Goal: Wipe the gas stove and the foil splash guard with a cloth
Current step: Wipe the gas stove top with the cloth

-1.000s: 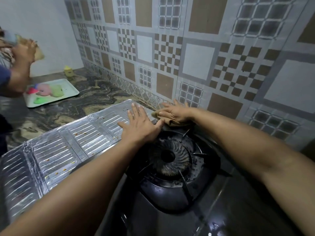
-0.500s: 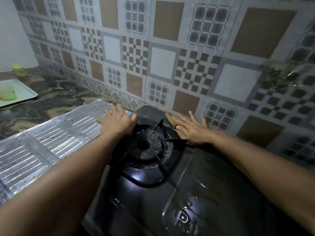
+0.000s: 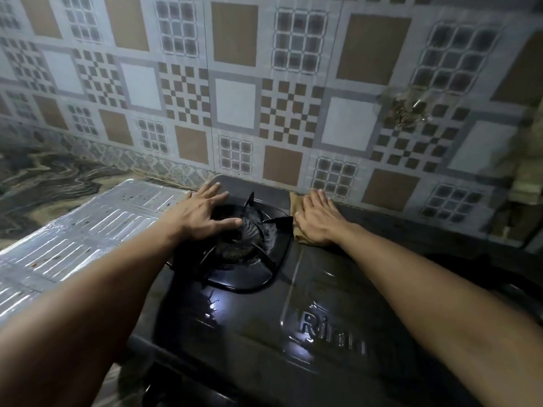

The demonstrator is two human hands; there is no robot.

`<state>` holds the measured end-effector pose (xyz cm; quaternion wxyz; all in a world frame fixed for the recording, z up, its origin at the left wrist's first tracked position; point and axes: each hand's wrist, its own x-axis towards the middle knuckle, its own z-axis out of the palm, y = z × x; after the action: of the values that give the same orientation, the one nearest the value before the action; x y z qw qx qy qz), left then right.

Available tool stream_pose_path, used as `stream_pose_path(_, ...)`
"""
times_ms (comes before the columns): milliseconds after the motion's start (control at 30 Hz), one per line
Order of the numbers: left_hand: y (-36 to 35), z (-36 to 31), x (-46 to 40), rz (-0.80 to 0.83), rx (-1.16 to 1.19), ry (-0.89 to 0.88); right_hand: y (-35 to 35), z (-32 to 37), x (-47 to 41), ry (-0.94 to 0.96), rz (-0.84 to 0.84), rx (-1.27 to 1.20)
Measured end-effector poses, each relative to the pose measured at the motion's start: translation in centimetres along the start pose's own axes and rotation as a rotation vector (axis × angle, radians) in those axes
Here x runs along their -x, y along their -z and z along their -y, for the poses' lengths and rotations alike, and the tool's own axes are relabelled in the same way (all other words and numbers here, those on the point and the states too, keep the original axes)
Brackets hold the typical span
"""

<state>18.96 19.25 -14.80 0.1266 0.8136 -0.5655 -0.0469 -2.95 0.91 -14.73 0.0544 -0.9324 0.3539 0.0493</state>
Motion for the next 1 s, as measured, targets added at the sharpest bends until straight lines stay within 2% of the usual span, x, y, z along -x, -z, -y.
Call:
stream_pose_path(133, -0.1, -0.3, -0.6, 0.064, -0.180, 0.003, -0.8, -0.3, 1.5, 0.059, -0.023, 0.014)
stream_pose_path(267, -0.7, -0.4, -0.7, 0.039, -0.255, 0.035, -2.1, 0.6, 5.3, 0.040, -0.007, -0.001)
stream_pose_path(533, -1.1, -0.1, -1.1, -0.001, -0.213, 0.015, -3.4, 5.5, 14.4, -0.011, 0.003, -0.012)
stream_pose_path(767, -1.4, 0.3, -1.6, -0.038, -0.159, 0.016, -2.9, 5.6, 10.2, -0.161, -0.009, -0.013)
stream_pose_path(1000, -1.3, -0.1, -1.6, -0.024, -0.109, 0.067, -4.1, 8.6, 16.1, -0.078, -0.053, -0.024)
